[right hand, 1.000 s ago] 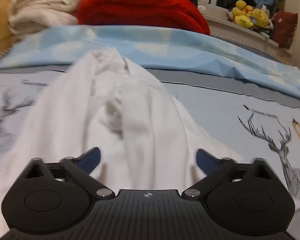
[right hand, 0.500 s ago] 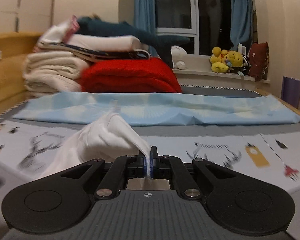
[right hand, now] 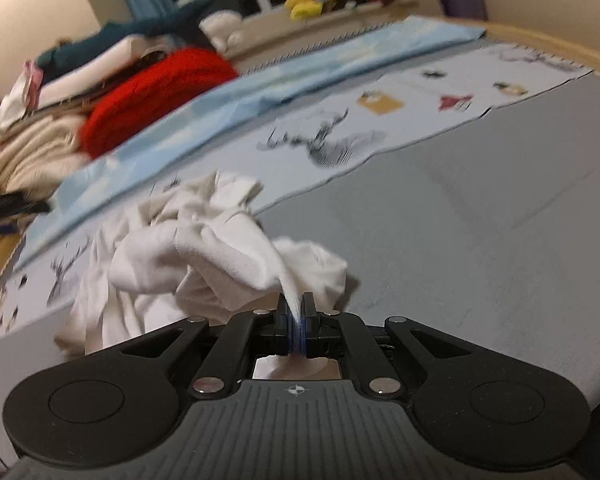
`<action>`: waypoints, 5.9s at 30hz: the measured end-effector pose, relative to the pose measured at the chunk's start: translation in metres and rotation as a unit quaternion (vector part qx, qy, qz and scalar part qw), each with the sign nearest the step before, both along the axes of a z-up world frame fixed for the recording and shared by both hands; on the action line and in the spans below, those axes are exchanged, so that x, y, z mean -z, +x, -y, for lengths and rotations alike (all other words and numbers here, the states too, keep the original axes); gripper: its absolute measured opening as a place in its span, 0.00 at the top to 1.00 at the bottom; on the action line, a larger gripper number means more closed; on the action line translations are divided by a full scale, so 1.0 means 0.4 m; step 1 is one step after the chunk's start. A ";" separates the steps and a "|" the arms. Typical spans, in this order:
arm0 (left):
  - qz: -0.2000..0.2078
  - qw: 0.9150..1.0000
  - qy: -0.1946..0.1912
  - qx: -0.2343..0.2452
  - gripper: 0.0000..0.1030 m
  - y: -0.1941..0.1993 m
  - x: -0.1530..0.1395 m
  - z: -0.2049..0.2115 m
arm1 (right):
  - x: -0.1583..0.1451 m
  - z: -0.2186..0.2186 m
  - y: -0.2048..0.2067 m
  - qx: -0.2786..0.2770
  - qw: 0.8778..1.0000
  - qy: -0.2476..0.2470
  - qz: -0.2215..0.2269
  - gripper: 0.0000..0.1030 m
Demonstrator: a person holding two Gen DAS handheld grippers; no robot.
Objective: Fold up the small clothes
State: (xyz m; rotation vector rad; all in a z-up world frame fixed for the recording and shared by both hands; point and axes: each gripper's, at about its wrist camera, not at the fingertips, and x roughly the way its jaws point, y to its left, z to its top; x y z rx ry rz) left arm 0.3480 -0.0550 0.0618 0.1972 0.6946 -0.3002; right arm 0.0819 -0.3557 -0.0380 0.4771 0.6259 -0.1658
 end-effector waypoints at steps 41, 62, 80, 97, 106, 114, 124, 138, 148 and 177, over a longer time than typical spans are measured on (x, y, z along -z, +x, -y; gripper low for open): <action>0.274 0.954 -0.080 -0.090 0.96 -0.772 -0.614 -0.397 | -0.645 0.016 -0.379 0.112 0.892 -0.212 0.383 0.97; -0.056 0.965 -0.019 -0.257 0.52 0.335 0.105 -0.244 | -0.124 0.108 0.698 0.076 0.965 -0.251 0.014 0.55; -0.051 0.991 0.003 -0.124 0.00 -0.373 0.149 -0.115 | 0.108 -0.077 0.056 -0.129 0.945 -0.260 -0.149 0.20; -0.055 0.977 -0.032 -0.201 0.00 -0.328 0.140 -0.196 | -0.203 0.000 0.198 -0.126 0.940 -0.309 -0.073 0.95; -0.048 0.982 -0.012 -0.185 0.00 -0.297 0.137 -0.157 | -0.405 0.421 0.469 0.284 0.927 -0.244 -0.018 0.40; -0.040 0.985 0.009 -0.169 0.00 -0.303 0.139 -0.143 | 0.067 0.131 0.195 -0.022 0.973 -0.173 -0.148 0.42; -0.021 0.985 0.021 -0.172 0.00 -0.334 0.123 -0.150 | 0.121 -0.121 0.026 -0.121 0.949 -0.267 -0.115 0.20; -0.042 0.983 0.003 -0.180 0.00 -0.335 0.129 -0.190 | 0.139 -0.087 0.145 -0.051 0.969 -0.236 -0.051 0.22; -0.062 0.979 0.001 -0.192 0.00 -0.330 0.150 -0.227 | 0.055 -0.078 0.084 -0.016 0.972 -0.235 -0.026 0.96; -0.083 0.986 0.087 -0.113 0.06 -0.510 0.211 -0.294 | 0.148 -0.024 -0.019 0.030 0.972 -0.196 -0.128 0.95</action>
